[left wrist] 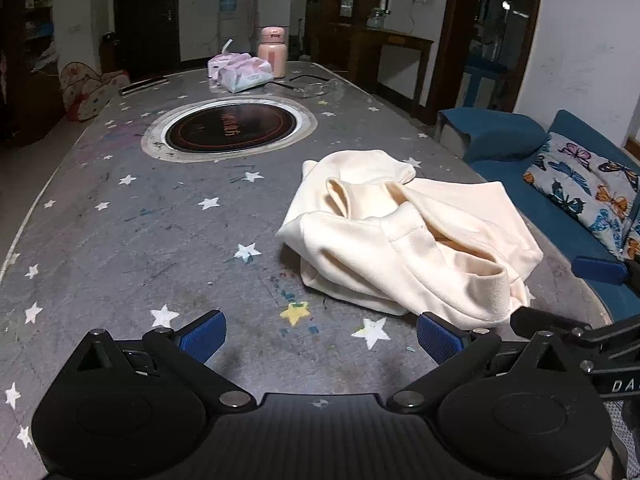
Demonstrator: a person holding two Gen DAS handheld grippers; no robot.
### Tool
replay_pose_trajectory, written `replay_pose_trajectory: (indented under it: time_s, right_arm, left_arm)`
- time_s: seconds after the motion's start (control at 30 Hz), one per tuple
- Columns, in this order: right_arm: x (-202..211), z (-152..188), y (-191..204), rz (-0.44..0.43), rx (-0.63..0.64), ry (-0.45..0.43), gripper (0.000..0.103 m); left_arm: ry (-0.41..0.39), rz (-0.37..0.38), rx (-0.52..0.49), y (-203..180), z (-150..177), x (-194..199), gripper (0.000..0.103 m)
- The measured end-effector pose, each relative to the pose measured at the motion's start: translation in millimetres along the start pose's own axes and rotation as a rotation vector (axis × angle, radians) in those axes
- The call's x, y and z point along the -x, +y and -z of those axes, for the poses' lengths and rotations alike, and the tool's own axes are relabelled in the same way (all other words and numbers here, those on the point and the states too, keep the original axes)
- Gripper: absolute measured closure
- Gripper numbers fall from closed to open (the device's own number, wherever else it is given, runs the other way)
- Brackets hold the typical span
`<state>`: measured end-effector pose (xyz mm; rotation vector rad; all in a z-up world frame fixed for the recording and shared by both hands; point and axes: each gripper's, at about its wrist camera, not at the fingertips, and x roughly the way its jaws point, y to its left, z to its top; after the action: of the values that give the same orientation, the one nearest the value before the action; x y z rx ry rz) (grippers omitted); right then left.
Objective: Fold clothes
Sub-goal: 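Lower the sweatshirt onto the table and open both grippers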
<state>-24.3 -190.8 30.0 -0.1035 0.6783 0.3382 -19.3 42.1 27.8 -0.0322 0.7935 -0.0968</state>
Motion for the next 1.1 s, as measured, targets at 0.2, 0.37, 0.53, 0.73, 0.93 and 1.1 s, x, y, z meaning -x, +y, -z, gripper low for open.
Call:
replay_pose_trajectory:
  time_s: [0.2,0.37,0.53,0.73,0.93,1.1]
  right_arm:
    - [-0.6,2.9,3.8,0.005,-0.038,0.014,0.0]
    - [-3.0,4.7,4.0,0.0,-0.077,0.021,0.0]
    - [-5.8,6.1,6.3,-0.006,-0.1,0.026,0.0]
    - [-8.0,4.7,9.4,-0.003,-0.092,0.029,0.0]
    - [-9.7,2.1,10.3,-0.002,-0.086,0.027,0.0]
    - [-11.7,-0.7,12.0,-0.006,-0.084,0.029,0.0]
  left_arm:
    - [0.011,-0.035,0.002,-3.5,2.2,-0.9,0.0]
    - [0.021,-0.055,0.005,-2.7,3.6,-2.7,0.0]
    - [0.024,-0.06,0.017,0.2,2.8,-3.1,0.0]
    - [0.032,-0.063,0.017,0.4,1.5,-5.6,0.0]
    - [0.036,-0.065,0.017,0.7,-1.4,-7.8,0.0]
    - [0.039,-0.068,0.02,1.9,-5.4,-9.3,0.0]
